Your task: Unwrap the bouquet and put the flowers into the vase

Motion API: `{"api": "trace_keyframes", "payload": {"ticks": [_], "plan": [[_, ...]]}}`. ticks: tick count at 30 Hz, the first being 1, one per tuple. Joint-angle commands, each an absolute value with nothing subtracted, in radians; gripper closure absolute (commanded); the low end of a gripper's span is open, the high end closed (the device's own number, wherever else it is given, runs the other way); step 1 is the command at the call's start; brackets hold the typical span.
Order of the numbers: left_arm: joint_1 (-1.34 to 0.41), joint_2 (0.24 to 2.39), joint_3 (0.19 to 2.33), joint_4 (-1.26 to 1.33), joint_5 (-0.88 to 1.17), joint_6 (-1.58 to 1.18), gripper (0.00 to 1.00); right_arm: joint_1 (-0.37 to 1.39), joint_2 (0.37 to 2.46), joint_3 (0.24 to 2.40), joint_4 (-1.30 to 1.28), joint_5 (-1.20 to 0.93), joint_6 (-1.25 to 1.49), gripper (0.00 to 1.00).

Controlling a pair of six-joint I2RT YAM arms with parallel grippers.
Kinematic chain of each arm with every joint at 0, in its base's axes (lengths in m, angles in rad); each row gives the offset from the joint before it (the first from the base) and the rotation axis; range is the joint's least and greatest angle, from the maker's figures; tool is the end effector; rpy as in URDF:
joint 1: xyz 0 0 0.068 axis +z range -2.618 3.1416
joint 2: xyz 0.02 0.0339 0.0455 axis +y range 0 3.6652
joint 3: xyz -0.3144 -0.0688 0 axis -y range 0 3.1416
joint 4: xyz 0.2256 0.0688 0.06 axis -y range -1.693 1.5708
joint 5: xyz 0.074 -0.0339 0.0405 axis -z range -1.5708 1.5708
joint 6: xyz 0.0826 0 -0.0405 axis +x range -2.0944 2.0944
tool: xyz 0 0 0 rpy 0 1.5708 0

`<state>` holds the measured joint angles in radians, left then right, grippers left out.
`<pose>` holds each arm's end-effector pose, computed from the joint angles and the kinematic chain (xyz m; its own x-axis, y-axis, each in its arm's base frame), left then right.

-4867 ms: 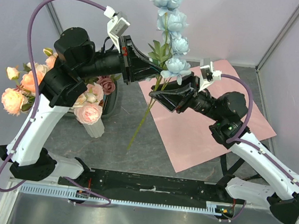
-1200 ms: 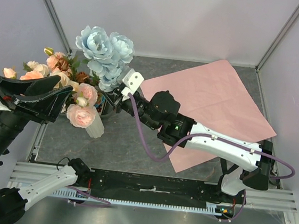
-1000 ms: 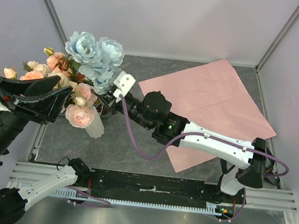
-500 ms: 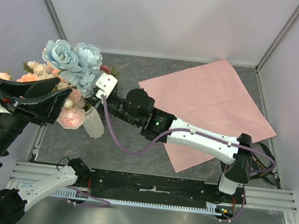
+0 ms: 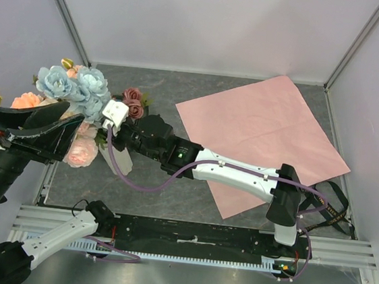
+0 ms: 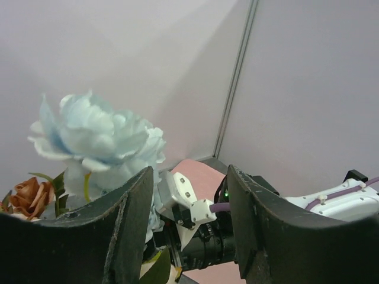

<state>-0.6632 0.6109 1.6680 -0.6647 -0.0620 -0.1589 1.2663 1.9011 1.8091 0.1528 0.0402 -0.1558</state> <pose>-0.0239 0.0252 0.5796 0.2075 -0.3625 -0.9086 0.6099 0.7742 -0.1696 0.1556 0.4840 0.4594 0.1640 0.0048 -0.9864 -0.9270 0.3427 -0.1525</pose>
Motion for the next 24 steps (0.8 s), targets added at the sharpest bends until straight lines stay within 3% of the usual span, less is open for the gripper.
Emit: {"api": "trace_keyframes", "payload": {"ticks": [1, 8, 11, 14, 21, 24], "plan": [[-0.664, 0.604, 1.663, -0.655, -0.084, -0.160, 0.41, 1.273, 1.950, 1.841, 0.124, 0.023, -0.152, 1.00], [-0.664, 0.598, 1.669, -0.653, -0.083, -0.164, 0.41, 1.275, 1.968, 1.807, 0.158, 0.061, -0.138, 1.00], [-0.664, 0.600, 1.669, -0.652, -0.083, -0.166, 0.41, 1.273, 1.954, 1.787, 0.169, 0.064, -0.132, 0.95], [-0.664, 0.601, 1.669, -0.649, -0.081, -0.167, 0.41, 1.275, 1.941, 1.778, 0.161, 0.055, -0.124, 0.88], [-0.664, 0.606, 1.681, -0.643, -0.074, -0.167, 0.41, 1.275, 1.896, 1.787, 0.117, 0.038, -0.075, 0.57], [-0.664, 0.612, 1.695, -0.637, -0.069, -0.170, 0.41, 1.276, 1.881, 1.805, 0.080, 0.020, -0.051, 0.49]]}}
